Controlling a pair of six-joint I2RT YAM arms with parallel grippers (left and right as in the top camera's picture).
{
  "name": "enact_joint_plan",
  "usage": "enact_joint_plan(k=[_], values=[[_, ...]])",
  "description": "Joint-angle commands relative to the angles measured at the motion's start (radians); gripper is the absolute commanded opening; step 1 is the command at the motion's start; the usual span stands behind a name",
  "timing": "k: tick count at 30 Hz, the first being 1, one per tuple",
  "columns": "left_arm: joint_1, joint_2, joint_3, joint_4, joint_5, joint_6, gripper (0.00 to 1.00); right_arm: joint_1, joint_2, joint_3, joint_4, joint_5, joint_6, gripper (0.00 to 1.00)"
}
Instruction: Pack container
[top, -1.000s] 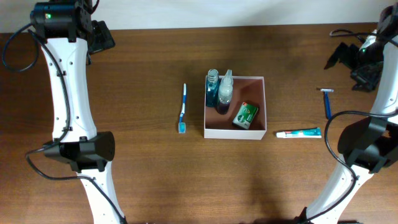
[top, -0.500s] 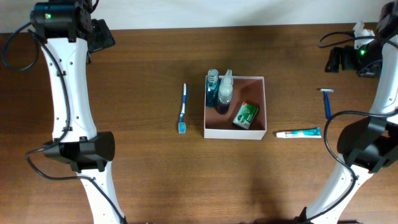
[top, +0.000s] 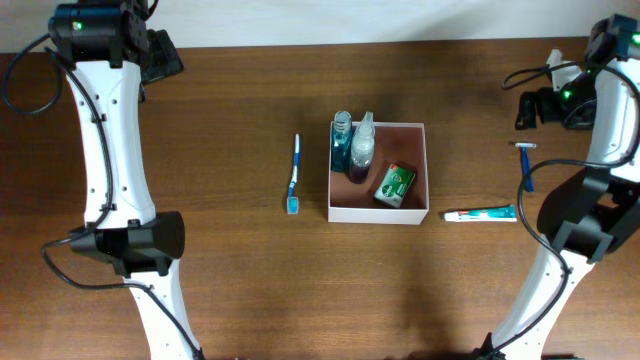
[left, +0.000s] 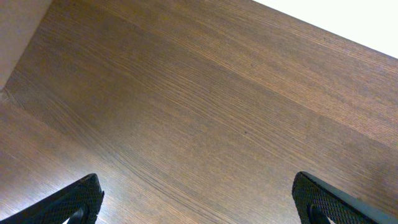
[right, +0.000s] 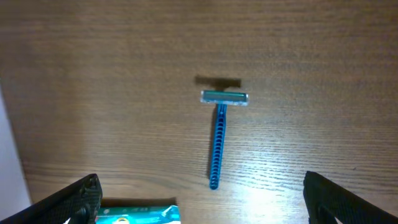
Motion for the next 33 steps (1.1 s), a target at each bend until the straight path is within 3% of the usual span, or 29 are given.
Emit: enact_joint_plan(k=[1,12,24,33], values=[[0.006,0.004,-0.005,0.011,-0.020,-0.010,1.00,-0.003,0.021,0.006,-0.014,0.013,-0.010,0.99],[0.006,0.004,-0.005,0.027,-0.020,-0.009,1.00,-0.024,0.058,-0.007,-0.016,0.020,-0.011,0.99],[0.006,0.004,-0.005,0.039,-0.020,-0.010,0.99,-0.015,0.063,-0.203,0.018,0.020,-0.037,0.99],[0.006,0.004,-0.005,0.070,-0.020,-0.010,1.00,-0.015,0.063,-0.226,0.008,0.017,-0.037,0.99]])
